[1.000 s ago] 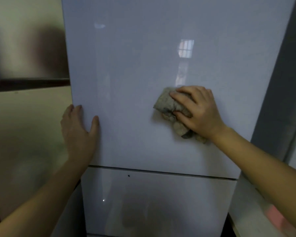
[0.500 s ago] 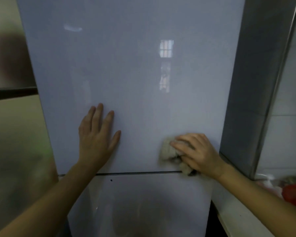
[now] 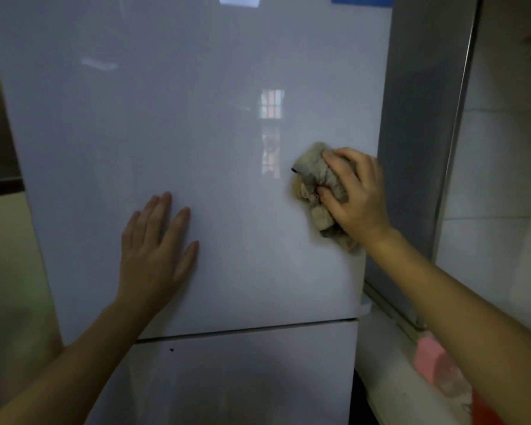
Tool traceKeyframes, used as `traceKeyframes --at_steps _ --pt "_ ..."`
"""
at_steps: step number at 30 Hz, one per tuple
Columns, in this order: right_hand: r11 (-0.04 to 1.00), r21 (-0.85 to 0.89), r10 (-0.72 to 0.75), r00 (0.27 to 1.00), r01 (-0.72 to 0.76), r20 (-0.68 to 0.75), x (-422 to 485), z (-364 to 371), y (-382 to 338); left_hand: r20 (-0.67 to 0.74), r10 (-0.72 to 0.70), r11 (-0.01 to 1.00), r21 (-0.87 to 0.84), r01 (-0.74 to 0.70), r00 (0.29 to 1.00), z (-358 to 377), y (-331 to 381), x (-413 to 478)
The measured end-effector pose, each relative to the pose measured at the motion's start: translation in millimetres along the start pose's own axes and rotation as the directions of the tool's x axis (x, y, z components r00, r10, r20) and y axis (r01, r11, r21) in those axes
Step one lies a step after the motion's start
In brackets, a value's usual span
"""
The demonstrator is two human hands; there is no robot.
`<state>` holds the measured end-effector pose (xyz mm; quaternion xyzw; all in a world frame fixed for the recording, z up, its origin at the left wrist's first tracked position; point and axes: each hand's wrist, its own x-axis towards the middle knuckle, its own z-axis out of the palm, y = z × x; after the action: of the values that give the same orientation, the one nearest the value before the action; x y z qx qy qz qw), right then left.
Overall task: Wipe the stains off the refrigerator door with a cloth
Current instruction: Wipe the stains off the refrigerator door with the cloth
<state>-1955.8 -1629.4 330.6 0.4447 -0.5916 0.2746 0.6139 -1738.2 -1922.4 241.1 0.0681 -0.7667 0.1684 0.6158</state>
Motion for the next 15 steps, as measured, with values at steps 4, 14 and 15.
traceKeyframes --at_steps 4,14,15 --pt "0.999 0.02 -0.032 0.994 0.03 0.103 -90 5 -15 0.018 0.021 1.0 -0.007 -0.021 1.0 4 1 -7" --pt "0.999 -0.022 -0.044 0.982 0.049 0.183 -114 -8 -4 0.056 0.088 0.996 0.018 -0.089 0.995 0 -6 -13" --pt "0.999 -0.035 -0.023 0.983 0.03 0.181 -107 -10 0 0.051 0.094 0.995 0.023 -0.095 0.994 0 -6 -14"
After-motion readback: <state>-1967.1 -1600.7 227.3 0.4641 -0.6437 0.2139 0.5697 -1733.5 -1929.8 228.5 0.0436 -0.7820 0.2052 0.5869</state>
